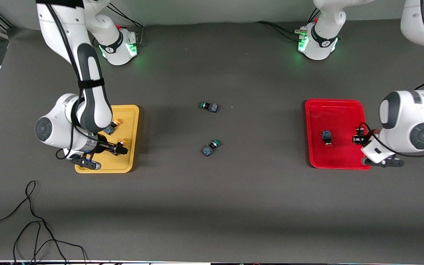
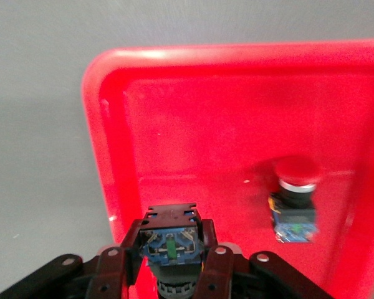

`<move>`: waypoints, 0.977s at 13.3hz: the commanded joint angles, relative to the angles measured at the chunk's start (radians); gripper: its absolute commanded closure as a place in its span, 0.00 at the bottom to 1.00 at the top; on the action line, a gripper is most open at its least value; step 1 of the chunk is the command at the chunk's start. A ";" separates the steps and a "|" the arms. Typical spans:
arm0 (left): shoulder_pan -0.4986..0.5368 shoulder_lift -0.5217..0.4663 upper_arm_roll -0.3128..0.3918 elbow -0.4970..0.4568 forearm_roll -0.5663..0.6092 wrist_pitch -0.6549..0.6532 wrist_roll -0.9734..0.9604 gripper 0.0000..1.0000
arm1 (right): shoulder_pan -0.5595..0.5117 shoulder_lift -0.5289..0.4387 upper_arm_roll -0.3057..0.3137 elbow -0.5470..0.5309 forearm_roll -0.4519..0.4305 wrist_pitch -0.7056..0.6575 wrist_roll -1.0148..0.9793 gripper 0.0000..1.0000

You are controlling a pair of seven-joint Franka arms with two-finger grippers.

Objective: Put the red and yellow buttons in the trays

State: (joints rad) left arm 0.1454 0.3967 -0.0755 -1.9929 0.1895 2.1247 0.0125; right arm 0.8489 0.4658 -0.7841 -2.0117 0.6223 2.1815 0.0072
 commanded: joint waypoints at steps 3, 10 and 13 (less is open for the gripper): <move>0.026 0.046 -0.012 -0.061 0.033 0.098 0.017 0.65 | 0.030 -0.202 -0.006 0.167 -0.213 -0.273 0.237 0.00; 0.026 -0.024 -0.015 0.055 0.021 -0.095 0.075 0.00 | -0.038 -0.429 0.095 0.333 -0.509 -0.483 0.238 0.00; 0.023 -0.171 -0.023 0.106 -0.017 -0.245 0.083 0.00 | -0.311 -0.506 0.371 0.304 -0.533 -0.500 0.234 0.00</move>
State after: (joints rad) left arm 0.1633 0.3386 -0.0869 -1.8910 0.2019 1.9640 0.0686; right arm 0.6683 0.0038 -0.5438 -1.6826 0.1176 1.6933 0.2228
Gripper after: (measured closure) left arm 0.000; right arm 0.000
